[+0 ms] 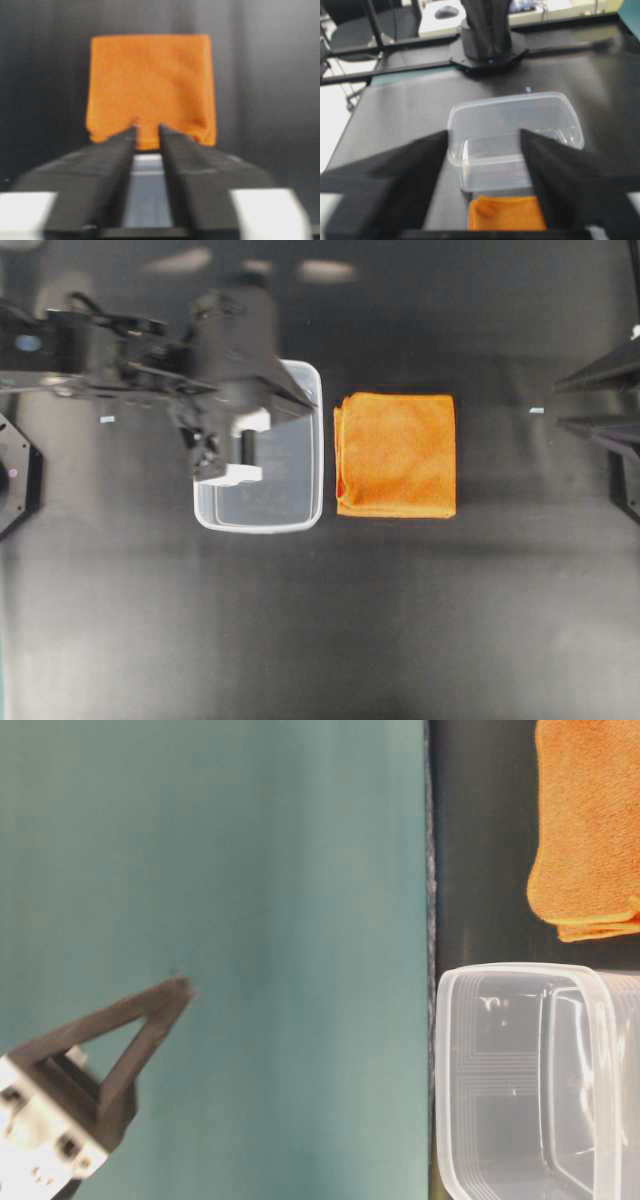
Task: Place the orange towel into the container with the left arm.
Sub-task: 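Close the left gripper on the near edge of the orange towel, then lift the orange towel with the left gripper and swing it leftward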
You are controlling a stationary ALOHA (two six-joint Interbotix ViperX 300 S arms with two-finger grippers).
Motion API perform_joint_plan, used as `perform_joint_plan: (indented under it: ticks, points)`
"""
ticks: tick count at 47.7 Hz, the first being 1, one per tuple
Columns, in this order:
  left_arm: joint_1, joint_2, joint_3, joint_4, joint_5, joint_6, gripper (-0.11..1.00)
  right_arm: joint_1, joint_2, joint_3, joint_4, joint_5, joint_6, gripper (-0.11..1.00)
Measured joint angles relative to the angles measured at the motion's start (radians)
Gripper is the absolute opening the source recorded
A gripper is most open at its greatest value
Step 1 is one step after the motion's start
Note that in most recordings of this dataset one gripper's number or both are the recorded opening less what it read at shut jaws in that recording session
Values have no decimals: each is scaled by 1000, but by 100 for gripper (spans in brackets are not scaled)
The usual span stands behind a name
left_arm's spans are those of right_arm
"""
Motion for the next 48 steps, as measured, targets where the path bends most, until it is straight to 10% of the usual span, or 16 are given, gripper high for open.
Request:
perform_joint_plan:
  ticks: [4,12,30,48]
  points:
    - [5,57,-63,0,57,29,54,0,-2,0,2,12,2,82]
    - [6,193,-204,0,163,58,90,12,-5,0,0,21,-3,75]
    - [6,523,-486,0,302,72,90,12,-26,0,0,18,-5,76]
    - [26,718,-526,0,296,72,90,12,-29,2,2,12,2,76]
